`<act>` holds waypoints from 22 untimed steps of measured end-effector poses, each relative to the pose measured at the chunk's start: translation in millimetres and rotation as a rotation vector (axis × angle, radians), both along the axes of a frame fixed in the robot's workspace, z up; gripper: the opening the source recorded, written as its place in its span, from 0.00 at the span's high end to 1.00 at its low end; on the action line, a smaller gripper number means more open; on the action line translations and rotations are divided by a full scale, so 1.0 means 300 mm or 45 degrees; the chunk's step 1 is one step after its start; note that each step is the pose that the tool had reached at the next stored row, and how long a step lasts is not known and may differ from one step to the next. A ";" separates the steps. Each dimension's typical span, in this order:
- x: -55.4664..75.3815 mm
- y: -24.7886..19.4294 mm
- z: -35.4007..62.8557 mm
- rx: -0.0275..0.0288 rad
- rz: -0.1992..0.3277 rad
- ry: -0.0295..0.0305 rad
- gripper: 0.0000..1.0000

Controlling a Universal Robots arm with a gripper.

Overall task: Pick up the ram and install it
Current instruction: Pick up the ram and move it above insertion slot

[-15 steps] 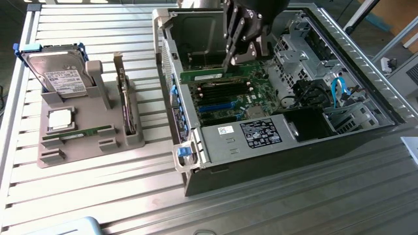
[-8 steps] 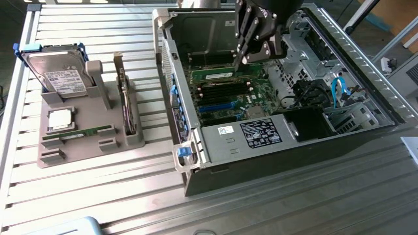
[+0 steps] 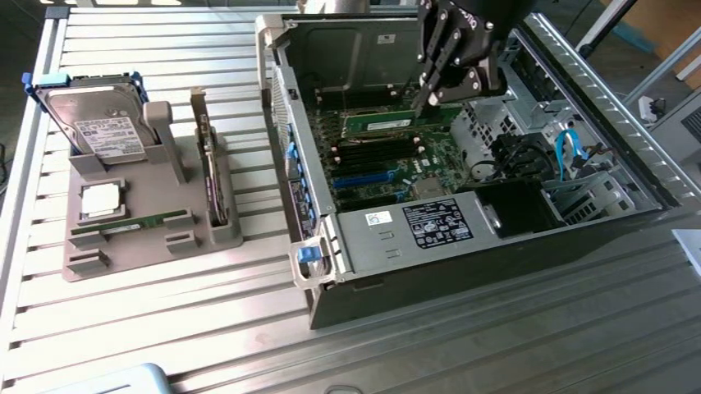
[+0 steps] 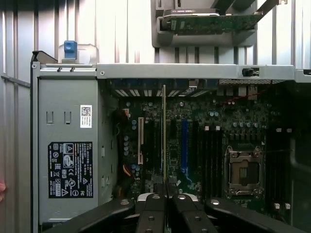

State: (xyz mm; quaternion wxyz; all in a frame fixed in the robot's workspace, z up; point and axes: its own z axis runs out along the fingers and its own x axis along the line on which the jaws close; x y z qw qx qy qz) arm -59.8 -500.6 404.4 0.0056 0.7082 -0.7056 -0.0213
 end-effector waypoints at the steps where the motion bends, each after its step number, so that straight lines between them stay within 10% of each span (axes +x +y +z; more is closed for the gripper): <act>1: 0.008 0.000 0.000 0.0001 0.000 0.0002 0.88; 22: 0.127 0.000 0.000 0.0001 0.000 0.0021 0.88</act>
